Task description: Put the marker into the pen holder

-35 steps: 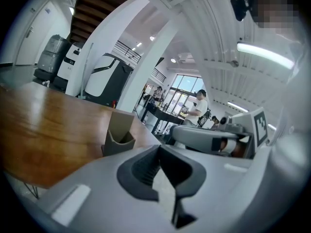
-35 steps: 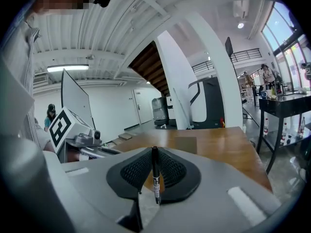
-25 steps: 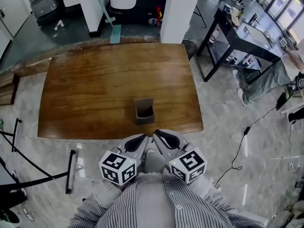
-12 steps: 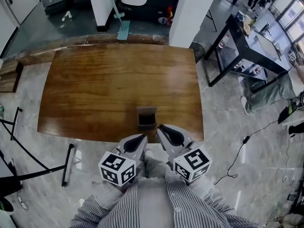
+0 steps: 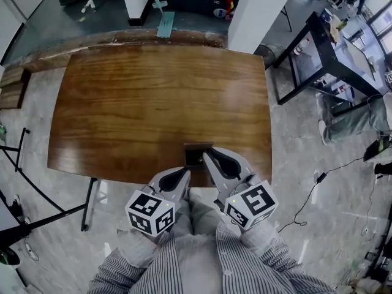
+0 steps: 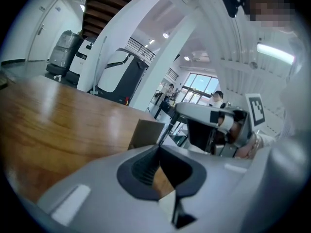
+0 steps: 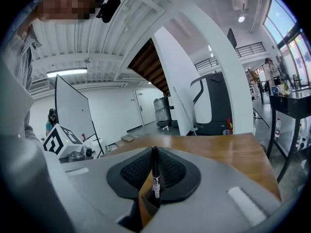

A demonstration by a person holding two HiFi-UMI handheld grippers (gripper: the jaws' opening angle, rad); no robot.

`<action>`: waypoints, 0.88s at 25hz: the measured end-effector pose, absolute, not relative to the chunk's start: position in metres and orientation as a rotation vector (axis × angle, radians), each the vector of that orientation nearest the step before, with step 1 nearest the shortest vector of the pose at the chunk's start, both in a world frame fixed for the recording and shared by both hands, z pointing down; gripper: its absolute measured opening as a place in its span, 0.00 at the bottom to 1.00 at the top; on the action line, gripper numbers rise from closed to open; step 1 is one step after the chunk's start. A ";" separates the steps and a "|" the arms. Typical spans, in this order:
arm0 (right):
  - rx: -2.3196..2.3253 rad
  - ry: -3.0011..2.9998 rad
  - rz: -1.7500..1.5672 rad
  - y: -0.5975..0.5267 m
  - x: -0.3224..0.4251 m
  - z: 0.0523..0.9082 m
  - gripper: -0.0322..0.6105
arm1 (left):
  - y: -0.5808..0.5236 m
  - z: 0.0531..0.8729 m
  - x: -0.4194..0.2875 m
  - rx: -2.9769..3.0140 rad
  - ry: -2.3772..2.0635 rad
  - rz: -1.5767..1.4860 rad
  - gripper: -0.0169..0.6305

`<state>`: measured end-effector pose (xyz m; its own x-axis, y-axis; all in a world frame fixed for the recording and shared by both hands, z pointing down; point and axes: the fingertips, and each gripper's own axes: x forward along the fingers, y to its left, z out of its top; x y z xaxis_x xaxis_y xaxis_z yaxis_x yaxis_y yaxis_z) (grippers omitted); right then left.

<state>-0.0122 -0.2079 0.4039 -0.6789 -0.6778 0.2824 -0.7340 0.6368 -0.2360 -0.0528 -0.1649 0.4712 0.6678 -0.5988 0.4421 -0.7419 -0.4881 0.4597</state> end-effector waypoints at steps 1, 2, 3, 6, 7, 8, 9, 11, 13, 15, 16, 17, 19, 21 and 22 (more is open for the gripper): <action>1.170 -2.691 0.496 -0.210 -0.014 0.406 0.11 | -0.165 0.474 -0.053 2.241 -1.029 0.292 0.04; 1.173 -2.691 0.490 -0.211 -0.015 0.409 0.11 | -0.165 0.477 -0.053 2.234 -1.026 0.294 0.04; 1.179 -2.687 0.482 -0.211 -0.015 0.412 0.11 | -0.163 0.480 -0.052 2.227 -1.021 0.299 0.04; 1.203 -2.666 0.489 -0.209 -0.015 0.425 0.11 | -0.159 0.491 -0.051 2.202 -1.007 0.317 0.04; 1.207 -2.658 0.501 -0.207 -0.015 0.430 0.11 | -0.158 0.494 -0.052 2.192 -1.004 0.317 0.04; 1.209 -2.650 0.511 -0.206 -0.016 0.436 0.11 | -0.157 0.496 -0.053 2.184 -1.003 0.317 0.04; 1.211 -2.642 0.515 -0.205 -0.017 0.441 0.11 | -0.156 0.498 -0.054 2.178 -1.002 0.318 0.04; 1.216 -2.625 0.510 -0.203 -0.017 0.451 0.11 | -0.156 0.502 -0.055 2.171 -0.999 0.325 0.04; 1.212 -2.608 0.501 -0.201 -0.016 0.460 0.11 | -0.155 0.505 -0.054 2.167 -0.996 0.333 0.04; 1.203 -2.594 0.497 -0.199 -0.016 0.468 0.11 | -0.154 0.507 -0.052 2.163 -0.992 0.336 0.04; 1.196 -2.587 0.498 -0.198 -0.016 0.472 0.11 | -0.153 0.508 -0.052 2.160 -0.990 0.337 0.04; 1.188 -2.580 0.502 -0.198 -0.016 0.476 0.11 | -0.153 0.509 -0.052 2.156 -0.988 0.338 0.04; 1.174 -2.570 0.508 -0.197 -0.017 0.483 0.11 | -0.150 0.513 -0.051 2.148 -0.982 0.340 0.04; 1.169 -2.556 0.507 -0.195 -0.016 0.487 0.11 | -0.148 0.515 -0.049 2.144 -0.974 0.343 0.04; 1.166 -2.549 0.505 -0.195 -0.015 0.489 0.11 | -0.147 0.515 -0.048 2.144 -0.970 0.345 0.04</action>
